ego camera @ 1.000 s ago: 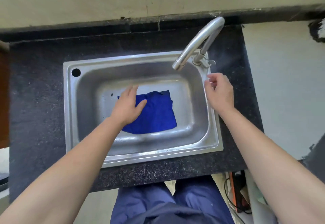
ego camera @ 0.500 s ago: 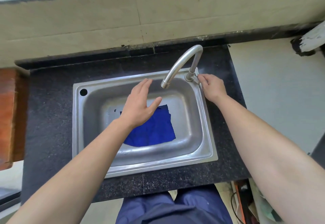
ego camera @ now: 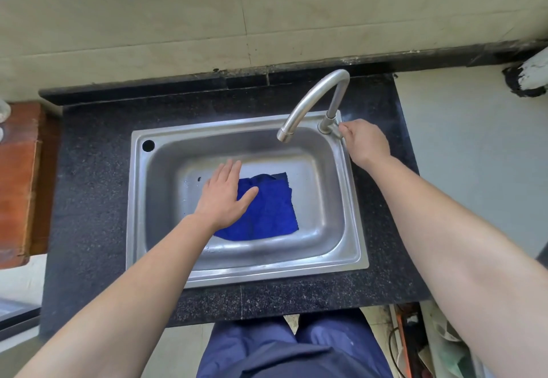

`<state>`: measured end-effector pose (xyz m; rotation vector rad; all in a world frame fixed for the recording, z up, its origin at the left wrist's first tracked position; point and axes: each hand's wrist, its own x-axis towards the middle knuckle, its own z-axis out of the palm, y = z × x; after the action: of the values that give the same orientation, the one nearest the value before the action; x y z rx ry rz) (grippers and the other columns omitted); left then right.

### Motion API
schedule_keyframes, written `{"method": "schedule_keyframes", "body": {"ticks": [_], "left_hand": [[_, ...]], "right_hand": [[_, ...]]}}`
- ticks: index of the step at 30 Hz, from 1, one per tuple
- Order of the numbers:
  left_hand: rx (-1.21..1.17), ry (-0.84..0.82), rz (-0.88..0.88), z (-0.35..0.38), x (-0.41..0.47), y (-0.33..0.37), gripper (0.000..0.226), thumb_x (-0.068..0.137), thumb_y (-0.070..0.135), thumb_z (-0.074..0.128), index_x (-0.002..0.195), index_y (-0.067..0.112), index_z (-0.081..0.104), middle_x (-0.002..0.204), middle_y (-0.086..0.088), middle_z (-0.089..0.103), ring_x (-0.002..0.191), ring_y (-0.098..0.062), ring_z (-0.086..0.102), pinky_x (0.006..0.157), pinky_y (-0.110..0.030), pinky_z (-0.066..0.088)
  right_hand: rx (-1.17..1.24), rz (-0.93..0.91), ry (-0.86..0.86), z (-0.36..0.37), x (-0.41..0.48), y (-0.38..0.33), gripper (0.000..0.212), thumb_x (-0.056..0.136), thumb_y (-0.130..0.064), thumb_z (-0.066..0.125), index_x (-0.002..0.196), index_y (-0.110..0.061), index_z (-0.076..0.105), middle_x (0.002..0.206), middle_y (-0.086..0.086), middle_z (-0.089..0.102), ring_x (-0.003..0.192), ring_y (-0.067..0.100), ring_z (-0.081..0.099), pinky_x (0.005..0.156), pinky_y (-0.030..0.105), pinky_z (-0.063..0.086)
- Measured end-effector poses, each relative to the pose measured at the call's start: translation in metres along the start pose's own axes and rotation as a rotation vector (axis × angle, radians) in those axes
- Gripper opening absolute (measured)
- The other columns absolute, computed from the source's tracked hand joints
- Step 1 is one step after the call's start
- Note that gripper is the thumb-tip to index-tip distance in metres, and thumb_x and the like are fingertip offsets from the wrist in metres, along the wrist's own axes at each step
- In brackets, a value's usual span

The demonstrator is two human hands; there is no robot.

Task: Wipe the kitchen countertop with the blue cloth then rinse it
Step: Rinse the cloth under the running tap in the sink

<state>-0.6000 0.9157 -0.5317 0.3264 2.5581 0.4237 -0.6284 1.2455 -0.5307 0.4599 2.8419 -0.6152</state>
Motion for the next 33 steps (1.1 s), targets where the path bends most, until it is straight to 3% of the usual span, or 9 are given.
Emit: {"method": "schedule_keyframes", "body": {"ticks": [3,6,9,14,21,25,28,30,33], "left_hand": [[0.009,-0.001,-0.013,0.004,-0.003,-0.001,0.077,0.099,0.055,0.040,0.159,0.018,0.008,0.167,-0.003,0.003,0.153,-0.022,0.003,0.122,-0.044,0.012],[0.000,-0.025,-0.025,0.010,-0.004,-0.001,0.076,0.100,0.054,0.040,0.159,0.017,0.008,0.166,-0.004,0.002,0.153,-0.023,0.005,0.122,-0.042,0.012],[0.015,-0.070,-0.047,0.020,-0.006,-0.004,0.077,0.100,0.054,0.038,0.158,0.016,0.008,0.166,-0.007,0.002,0.153,-0.025,0.005,0.122,-0.041,0.014],[0.045,-0.098,-0.078,0.032,-0.009,-0.009,0.077,0.100,0.056,0.037,0.158,0.014,0.009,0.166,-0.009,0.002,0.152,-0.026,0.006,0.121,-0.043,0.017],[0.073,-0.131,-0.083,0.045,-0.001,-0.021,0.077,0.100,0.055,0.036,0.158,0.013,0.009,0.166,-0.009,0.001,0.153,-0.027,0.007,0.122,-0.043,0.017],[0.087,-0.191,-0.100,0.067,0.008,-0.032,0.078,0.100,0.056,0.036,0.158,0.013,0.007,0.166,-0.008,0.000,0.153,-0.026,0.005,0.121,-0.045,0.017],[0.080,-0.236,-0.123,0.085,0.011,-0.039,0.078,0.100,0.055,0.036,0.158,0.013,0.007,0.166,-0.009,-0.001,0.152,-0.026,0.005,0.120,-0.047,0.022],[0.086,-0.258,-0.132,0.096,0.011,-0.043,0.077,0.100,0.054,0.037,0.158,0.013,0.008,0.166,-0.009,0.000,0.152,-0.027,0.006,0.119,-0.048,0.025],[0.098,-0.292,-0.146,0.112,0.012,-0.052,0.076,0.100,0.053,0.039,0.158,0.014,0.009,0.166,-0.010,-0.001,0.152,-0.027,0.005,0.118,-0.049,0.025]], "right_hand": [[-0.068,-0.056,0.039,0.006,-0.007,-0.004,0.038,0.107,-0.030,0.035,0.110,-0.009,0.066,0.111,0.014,0.059,0.094,0.039,0.060,0.077,0.042,0.046],[-0.107,-0.102,0.061,0.019,-0.020,-0.005,0.027,0.104,-0.013,0.041,0.123,-0.005,0.058,0.124,0.015,0.055,0.093,0.041,0.059,0.077,0.045,0.049],[-0.220,-0.087,0.012,0.026,-0.030,-0.013,0.043,0.095,0.001,0.047,0.138,-0.003,0.042,0.141,0.015,0.042,0.096,0.039,0.057,0.075,0.046,0.049],[-0.206,-0.090,0.002,0.030,-0.036,-0.013,0.052,0.099,-0.005,0.043,0.149,-0.004,0.030,0.153,0.014,0.030,0.107,0.040,0.053,0.079,0.046,0.048],[-0.443,-0.141,-0.030,0.032,-0.035,-0.008,0.076,0.090,-0.004,0.051,0.155,-0.002,0.012,0.159,0.016,0.018,0.112,0.037,0.049,0.075,0.041,0.044],[-0.473,-0.130,-0.018,0.044,-0.036,-0.010,0.081,0.089,-0.007,0.055,0.156,-0.003,0.009,0.161,0.019,0.011,0.123,0.038,0.045,0.087,0.045,0.048],[-0.352,-0.106,0.079,0.059,-0.044,-0.012,0.080,0.089,-0.006,0.053,0.156,-0.001,0.009,0.163,0.021,0.012,0.139,0.041,0.032,0.106,0.050,0.038],[-0.331,-0.124,0.186,0.077,-0.057,-0.014,0.077,0.090,-0.002,0.047,0.156,0.002,0.007,0.162,0.027,0.008,0.147,0.044,0.017,0.118,0.052,0.021],[-0.424,-0.231,0.154,0.115,-0.076,-0.020,0.079,0.086,-0.001,0.047,0.156,0.000,0.011,0.162,0.029,0.000,0.150,0.047,0.001,0.121,0.055,0.004]]}}
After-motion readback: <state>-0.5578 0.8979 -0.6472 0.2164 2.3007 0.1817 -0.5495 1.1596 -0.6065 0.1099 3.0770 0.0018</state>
